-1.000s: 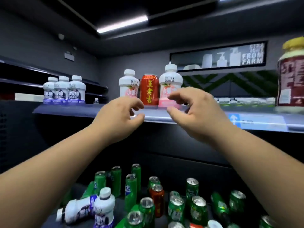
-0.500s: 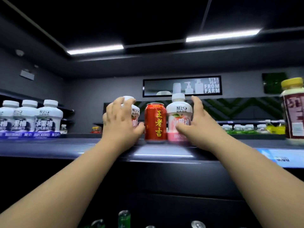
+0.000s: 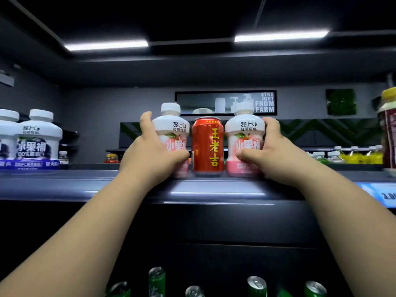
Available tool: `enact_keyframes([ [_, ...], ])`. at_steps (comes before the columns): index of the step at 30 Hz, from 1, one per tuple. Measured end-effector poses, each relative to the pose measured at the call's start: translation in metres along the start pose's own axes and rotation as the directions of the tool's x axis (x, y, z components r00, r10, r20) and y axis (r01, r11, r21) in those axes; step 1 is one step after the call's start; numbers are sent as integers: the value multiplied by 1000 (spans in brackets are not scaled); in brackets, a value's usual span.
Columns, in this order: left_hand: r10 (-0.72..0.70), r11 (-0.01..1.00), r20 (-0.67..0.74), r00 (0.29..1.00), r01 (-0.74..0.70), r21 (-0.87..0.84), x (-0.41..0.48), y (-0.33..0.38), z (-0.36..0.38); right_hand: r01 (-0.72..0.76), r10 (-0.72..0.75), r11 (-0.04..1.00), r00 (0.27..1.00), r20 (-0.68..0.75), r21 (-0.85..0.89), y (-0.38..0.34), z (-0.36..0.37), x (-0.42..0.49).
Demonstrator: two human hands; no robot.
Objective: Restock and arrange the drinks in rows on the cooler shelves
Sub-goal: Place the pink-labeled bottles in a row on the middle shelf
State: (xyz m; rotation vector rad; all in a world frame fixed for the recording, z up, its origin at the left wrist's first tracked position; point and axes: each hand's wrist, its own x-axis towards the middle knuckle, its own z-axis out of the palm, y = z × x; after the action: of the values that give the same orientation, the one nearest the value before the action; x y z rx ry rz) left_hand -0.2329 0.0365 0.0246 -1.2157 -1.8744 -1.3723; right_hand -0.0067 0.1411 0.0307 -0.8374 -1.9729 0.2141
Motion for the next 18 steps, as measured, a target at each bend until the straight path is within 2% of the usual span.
enact_keyframes([
  [3, 75, 996, 7, 997, -74, -39, -4, 1, -1, 7, -10, 999, 999, -53, -53, -1, 0, -5],
  [8, 64, 998, 51, 997, -64, 17, 1, 0, 4, 27, -29, 999, 998, -51, -36, -2, -4, -9],
  [12, 66, 998, 44, 997, -67, 12, 1, -1, 3, 20, -19, 1000, 997, -69, 10, -2, -5, -11],
  [18, 90, 995, 50, 995, -87, -52, 0, 0, -4, 18, -21, 999, 996, -92, -41, -3, -5, -10],
])
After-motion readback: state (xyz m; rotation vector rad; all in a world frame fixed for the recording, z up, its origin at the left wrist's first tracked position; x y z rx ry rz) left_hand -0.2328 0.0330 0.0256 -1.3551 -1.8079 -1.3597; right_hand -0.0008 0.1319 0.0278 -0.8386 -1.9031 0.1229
